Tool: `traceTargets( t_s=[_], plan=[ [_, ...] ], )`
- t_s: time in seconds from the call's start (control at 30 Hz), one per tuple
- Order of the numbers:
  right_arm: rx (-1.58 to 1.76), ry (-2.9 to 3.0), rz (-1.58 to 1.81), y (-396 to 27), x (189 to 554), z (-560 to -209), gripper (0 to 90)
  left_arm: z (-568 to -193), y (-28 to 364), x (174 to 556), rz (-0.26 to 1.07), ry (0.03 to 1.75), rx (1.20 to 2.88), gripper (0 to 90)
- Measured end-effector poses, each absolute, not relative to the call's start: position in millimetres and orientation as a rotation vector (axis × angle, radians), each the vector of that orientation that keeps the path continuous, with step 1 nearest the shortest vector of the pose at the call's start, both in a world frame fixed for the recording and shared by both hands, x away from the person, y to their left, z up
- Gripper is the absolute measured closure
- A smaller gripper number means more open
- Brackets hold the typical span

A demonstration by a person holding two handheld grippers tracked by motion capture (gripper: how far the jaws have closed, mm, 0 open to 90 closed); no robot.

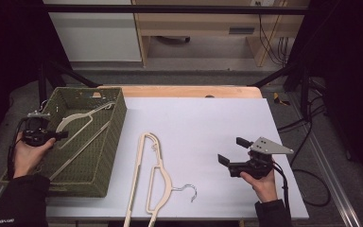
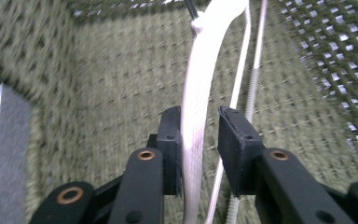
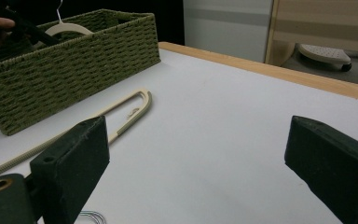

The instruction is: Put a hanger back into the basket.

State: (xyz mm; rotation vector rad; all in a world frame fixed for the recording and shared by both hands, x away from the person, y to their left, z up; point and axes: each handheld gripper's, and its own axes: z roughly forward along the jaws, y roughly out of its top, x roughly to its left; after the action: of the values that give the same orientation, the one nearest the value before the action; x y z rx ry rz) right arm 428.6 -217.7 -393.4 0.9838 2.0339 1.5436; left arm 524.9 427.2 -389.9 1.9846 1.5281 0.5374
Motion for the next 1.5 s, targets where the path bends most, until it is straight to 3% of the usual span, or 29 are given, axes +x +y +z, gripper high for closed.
traceTargets(
  t_s=[0.07,0.53,1.07,1.33,1.5],
  plan=[
    [0.982,2.035,1.545,-218,429,-393,7.1,-392,429,525,0.529,1.554,1.988,63.0],
    [0.978,2.036,1.544,-218,429,-393,7.0,-404,433,530,0.516,1.652,2.025,48.3],
    [0.975,2.031,1.541,-218,427,-392,7.0,-409,437,531,0.5,1.722,2.049,38.3],
    [0.961,2.018,1.552,-218,426,-389,7.0,-380,438,510,0.554,1.608,1.937,33.0],
    [0.96,2.015,1.557,-217,424,-388,7.0,-348,430,484,0.635,1.413,1.829,27.6]
  ],
)
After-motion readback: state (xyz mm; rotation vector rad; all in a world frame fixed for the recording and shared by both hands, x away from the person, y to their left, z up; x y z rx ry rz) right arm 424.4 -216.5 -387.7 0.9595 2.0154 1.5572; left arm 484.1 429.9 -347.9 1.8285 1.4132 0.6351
